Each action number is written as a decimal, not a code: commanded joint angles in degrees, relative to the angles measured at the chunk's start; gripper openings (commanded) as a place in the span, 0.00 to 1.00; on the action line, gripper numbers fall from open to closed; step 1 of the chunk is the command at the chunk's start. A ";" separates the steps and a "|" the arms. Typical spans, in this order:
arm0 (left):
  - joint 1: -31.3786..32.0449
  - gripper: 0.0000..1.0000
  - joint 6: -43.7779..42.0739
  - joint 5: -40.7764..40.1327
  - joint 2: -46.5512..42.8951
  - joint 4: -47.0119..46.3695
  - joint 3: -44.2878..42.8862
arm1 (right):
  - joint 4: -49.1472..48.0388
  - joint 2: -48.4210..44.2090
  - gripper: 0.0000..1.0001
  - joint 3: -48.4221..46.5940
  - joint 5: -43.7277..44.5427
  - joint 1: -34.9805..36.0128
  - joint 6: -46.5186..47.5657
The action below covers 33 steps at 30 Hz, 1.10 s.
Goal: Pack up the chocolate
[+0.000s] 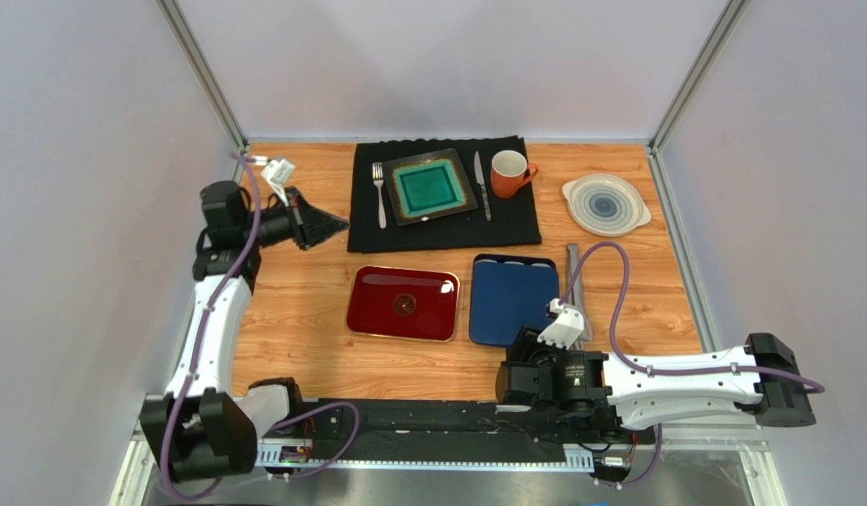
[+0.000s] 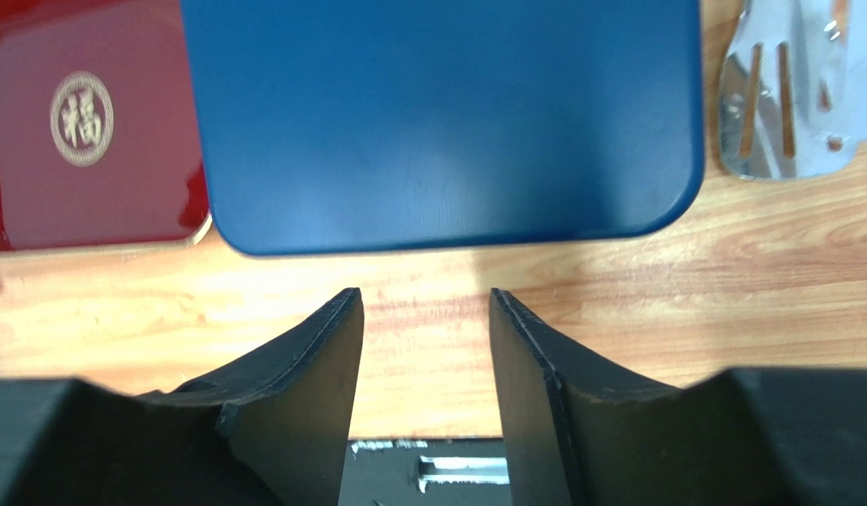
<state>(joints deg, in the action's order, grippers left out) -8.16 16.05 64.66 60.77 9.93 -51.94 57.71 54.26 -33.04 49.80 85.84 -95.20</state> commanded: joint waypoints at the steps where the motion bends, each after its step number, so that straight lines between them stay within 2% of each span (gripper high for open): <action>1: 7.88 0.02 -4.28 -9.72 7.76 -4.12 -2.37 | 0.11 -1.17 0.50 1.83 -0.40 2.48 -1.99; 6: 12.90 0.02 -3.31 -12.37 14.19 -5.80 -5.62 | 2.75 0.75 0.50 3.85 -1.03 3.54 -6.57; 10: 13.70 0.01 -2.25 -10.97 15.61 -6.07 -6.07 | 2.76 1.46 0.51 4.82 5.81 3.28 -10.44; 18: 13.70 0.01 -4.28 -10.17 14.64 -6.16 -3.69 | -0.23 4.63 0.52 2.90 12.50 -4.44 -6.15; 20: 13.70 0.01 -4.45 -10.17 15.34 -6.33 -3.69 | -0.41 3.75 0.52 2.01 13.83 -6.12 -4.74; 25: 14.40 0.01 -4.01 -10.17 17.97 -8.26 -3.60 | -5.58 -0.72 0.53 1.22 15.76 -11.57 5.80; 29: 17.56 0.02 -4.71 -13.06 22.45 -9.67 -5.53 | -5.95 -5.03 0.53 0.78 16.20 -13.07 9.23; 33: 23.44 0.02 -5.94 -17.28 33.84 -9.67 -14.73 | 4.41 -9.77 0.56 -3.87 16.83 -16.22 5.11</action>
<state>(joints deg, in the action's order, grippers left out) 10.39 12.97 51.37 86.08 2.74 -58.22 55.70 48.93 -31.16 61.23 72.36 -89.30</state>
